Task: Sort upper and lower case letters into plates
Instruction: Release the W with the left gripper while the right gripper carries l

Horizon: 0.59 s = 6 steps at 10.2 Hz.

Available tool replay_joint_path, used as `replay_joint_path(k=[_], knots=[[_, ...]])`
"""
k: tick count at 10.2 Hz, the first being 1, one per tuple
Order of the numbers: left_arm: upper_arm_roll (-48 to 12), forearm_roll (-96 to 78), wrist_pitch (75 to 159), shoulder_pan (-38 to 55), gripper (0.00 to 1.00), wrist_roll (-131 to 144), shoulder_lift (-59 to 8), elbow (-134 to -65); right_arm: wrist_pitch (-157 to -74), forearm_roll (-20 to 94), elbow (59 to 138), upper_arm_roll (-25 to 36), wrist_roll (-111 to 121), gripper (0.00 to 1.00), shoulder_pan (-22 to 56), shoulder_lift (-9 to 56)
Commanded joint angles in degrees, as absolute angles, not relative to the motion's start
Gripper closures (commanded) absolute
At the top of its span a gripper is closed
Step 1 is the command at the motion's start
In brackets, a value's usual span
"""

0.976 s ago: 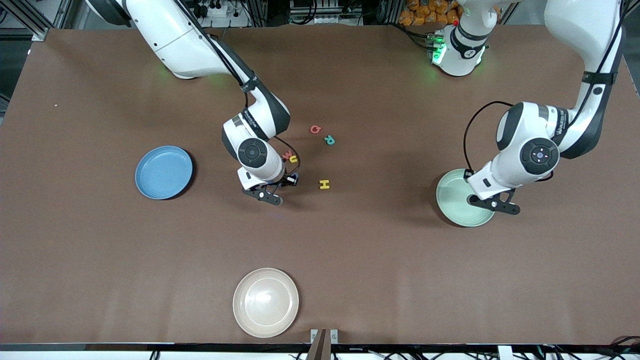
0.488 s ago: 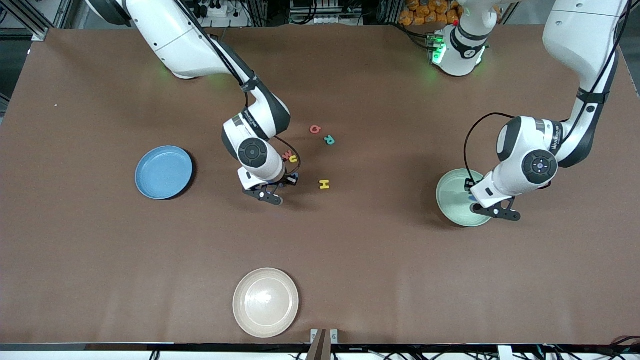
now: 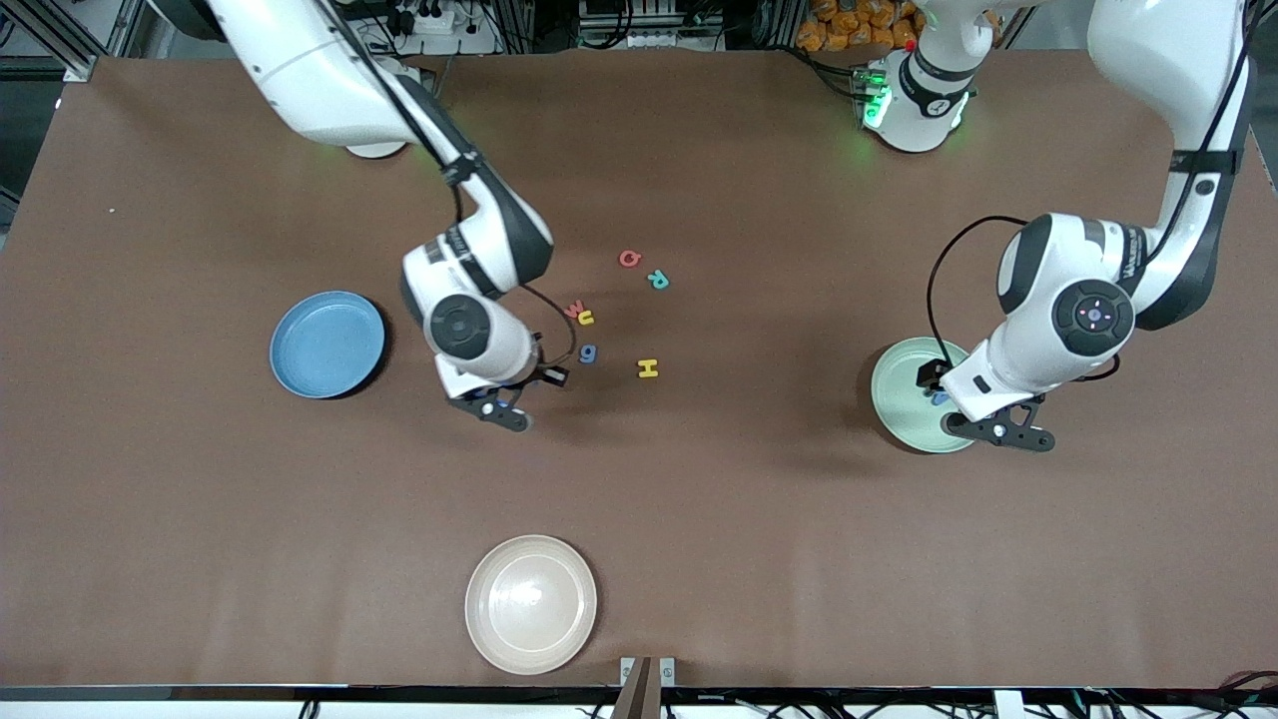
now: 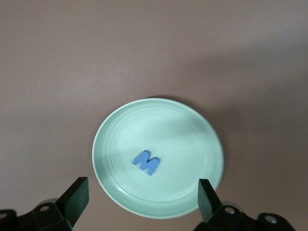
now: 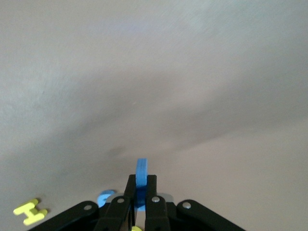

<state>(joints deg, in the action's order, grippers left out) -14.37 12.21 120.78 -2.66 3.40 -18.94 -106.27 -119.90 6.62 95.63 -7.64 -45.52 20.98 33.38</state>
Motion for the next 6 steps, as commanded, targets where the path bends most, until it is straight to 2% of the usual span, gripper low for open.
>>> replay_joint_path(k=[1,4,6], knots=[[-16.60,10.38,117.78,-1.85,0.00,7.27,-14.08,-105.82,-111.31,9.40,97.55,-8.79,-34.50,1.00,12.69,27.62],[-16.96,6.87,117.60,2.01,0.00,12.20,-10.47,-105.82,-101.46,11.16,98.08,-8.62,-20.79,1.00,2.75,24.18],[-16.96,5.54,117.51,5.96,0.00,18.95,-9.84,-105.56,-101.33,10.81,103.51,-8.27,-10.08,1.00,-3.67,22.07]])
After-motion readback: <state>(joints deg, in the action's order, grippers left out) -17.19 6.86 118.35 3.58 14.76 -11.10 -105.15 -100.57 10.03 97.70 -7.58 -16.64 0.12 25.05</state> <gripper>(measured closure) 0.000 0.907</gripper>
